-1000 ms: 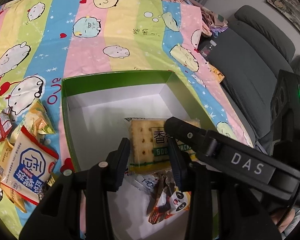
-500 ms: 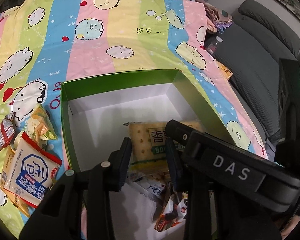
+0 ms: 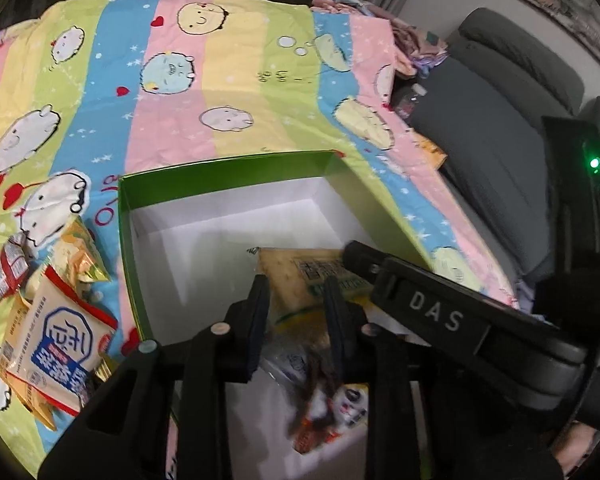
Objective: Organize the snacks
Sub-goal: 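Lower the cracker pack into the green box and open the right gripper, then move the right gripper back over the snack pile on the bedspread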
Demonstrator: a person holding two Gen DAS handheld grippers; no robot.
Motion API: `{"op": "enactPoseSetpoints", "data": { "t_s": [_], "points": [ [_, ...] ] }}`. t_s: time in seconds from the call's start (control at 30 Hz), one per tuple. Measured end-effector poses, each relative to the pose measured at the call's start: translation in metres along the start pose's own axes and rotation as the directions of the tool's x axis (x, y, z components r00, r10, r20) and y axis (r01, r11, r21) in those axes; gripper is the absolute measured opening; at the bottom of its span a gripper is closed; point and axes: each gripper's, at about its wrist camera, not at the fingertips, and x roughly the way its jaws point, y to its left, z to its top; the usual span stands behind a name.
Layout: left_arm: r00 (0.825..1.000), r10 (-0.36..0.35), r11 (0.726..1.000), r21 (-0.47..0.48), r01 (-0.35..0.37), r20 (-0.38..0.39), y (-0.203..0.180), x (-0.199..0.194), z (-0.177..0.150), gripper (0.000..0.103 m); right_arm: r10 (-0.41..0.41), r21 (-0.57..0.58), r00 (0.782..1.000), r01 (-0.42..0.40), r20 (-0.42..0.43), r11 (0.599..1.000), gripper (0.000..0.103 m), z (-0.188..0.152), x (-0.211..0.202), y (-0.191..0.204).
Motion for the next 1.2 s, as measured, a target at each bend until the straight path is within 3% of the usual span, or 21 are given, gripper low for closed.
{"op": "enactPoseSetpoints", "data": {
  "t_s": [0.13,0.3,0.37,0.53,0.63,0.7,0.8,1.0,1.1,1.2],
  "points": [
    [0.998,-0.005,1.0,0.015,0.004,0.066,0.001,-0.032,-0.001,0.025,-0.013,-0.032,0.999,0.014,0.052,0.999,0.035,-0.001,-0.018,0.011],
    [0.99,-0.003,1.0,-0.02,0.006,0.138,0.022,-0.081,-0.005,0.025,0.04,-0.098,0.994,-0.03,0.098,0.995,0.035,-0.005,-0.041,0.035],
    [0.985,0.017,0.999,-0.043,-0.01,0.17,0.036,-0.101,-0.008,0.025,0.065,-0.134,0.991,-0.05,0.116,0.99,0.035,-0.009,-0.051,0.048],
    [0.971,0.108,0.987,-0.14,-0.079,0.214,0.083,-0.149,-0.02,0.028,0.177,-0.251,0.979,-0.147,0.101,0.957,0.046,-0.024,-0.067,0.091],
    [0.963,0.165,0.968,-0.221,-0.117,0.215,0.118,-0.17,-0.032,0.039,0.233,-0.322,0.97,-0.201,0.063,0.925,0.059,-0.037,-0.068,0.12],
    [0.962,0.182,0.958,-0.257,-0.127,0.205,0.137,-0.178,-0.042,0.052,0.277,-0.361,0.961,-0.251,0.02,0.898,0.072,-0.046,-0.064,0.139],
    [0.961,0.214,0.94,-0.303,-0.154,0.174,0.166,-0.185,-0.057,0.066,0.313,-0.405,0.947,-0.312,-0.065,0.86,0.076,-0.062,-0.051,0.163],
    [0.957,0.26,0.892,-0.411,-0.187,0.13,0.221,-0.174,-0.092,0.072,0.251,-0.404,0.949,-0.308,-0.189,0.862,0.076,-0.084,-0.005,0.196],
    [0.957,0.278,0.866,-0.452,-0.213,0.082,0.238,-0.164,-0.1,0.072,0.212,-0.328,0.949,-0.282,-0.234,0.902,0.076,-0.088,0.025,0.201],
    [0.957,0.282,0.864,-0.452,-0.223,0.068,0.242,-0.161,-0.103,0.072,0.147,-0.311,0.961,-0.218,-0.236,0.925,0.076,-0.091,0.046,0.206]
  ]
}}
